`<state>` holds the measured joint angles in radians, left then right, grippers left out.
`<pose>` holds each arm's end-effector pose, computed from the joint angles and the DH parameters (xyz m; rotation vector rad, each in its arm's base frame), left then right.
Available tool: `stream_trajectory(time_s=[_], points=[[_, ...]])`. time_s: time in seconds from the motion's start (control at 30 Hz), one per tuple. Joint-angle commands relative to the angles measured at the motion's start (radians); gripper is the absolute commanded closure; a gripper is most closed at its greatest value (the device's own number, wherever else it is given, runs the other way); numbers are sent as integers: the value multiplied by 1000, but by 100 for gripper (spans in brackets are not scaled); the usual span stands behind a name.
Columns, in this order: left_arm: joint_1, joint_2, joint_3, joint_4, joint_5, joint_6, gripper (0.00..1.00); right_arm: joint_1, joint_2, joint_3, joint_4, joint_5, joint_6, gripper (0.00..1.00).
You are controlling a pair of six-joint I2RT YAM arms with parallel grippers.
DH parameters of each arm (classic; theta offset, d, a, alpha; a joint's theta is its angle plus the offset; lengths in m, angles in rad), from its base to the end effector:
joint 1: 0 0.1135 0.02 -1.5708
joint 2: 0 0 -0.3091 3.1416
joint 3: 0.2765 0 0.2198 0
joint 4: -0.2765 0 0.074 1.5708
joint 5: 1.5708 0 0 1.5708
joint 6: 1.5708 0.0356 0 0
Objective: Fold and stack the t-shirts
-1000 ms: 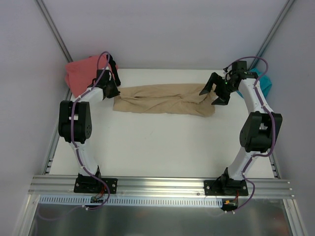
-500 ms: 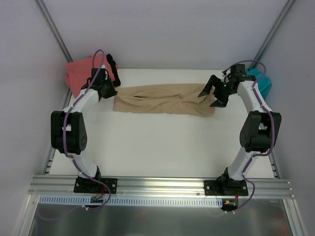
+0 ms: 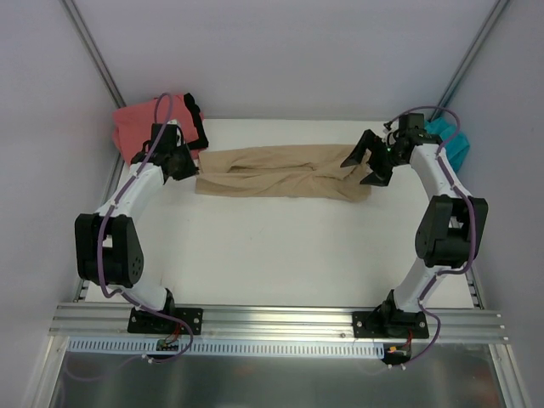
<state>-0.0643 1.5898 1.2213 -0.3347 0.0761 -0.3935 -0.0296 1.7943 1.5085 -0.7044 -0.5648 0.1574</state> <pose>0.3274 -0.0238 0.3315 -0.3357 2.2681 -0.3260 0.3658 0.0082 0.3258 0.0176 2.5053 0.7704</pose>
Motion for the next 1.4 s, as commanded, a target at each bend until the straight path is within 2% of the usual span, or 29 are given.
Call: stream_trajectory(time_s=[0.0, 0.37, 0.57, 0.87, 1.0, 1.37], points=[[-2, -89, -20, -64, 14, -10, 100, -6, -69, 2, 29, -30, 17, 1], [-28, -149, -63, -150, 27, -10, 100, -6, -75, -1, 43, -38, 22, 1], [-28, -74, -83, -116, 50, -31, 100, -6, -73, 1, 40, -37, 19, 0], [-28, 247, 182, -150, 34, 8, 100, -13, -75, 9, -1, -20, -5, 0], [-25, 315, 274, -176, 8, 31, 100, -23, -75, 9, -15, -9, -10, 1], [41, 274, 290, -199, -35, 62, 100, -32, -20, 47, -14, -7, 4, 1]])
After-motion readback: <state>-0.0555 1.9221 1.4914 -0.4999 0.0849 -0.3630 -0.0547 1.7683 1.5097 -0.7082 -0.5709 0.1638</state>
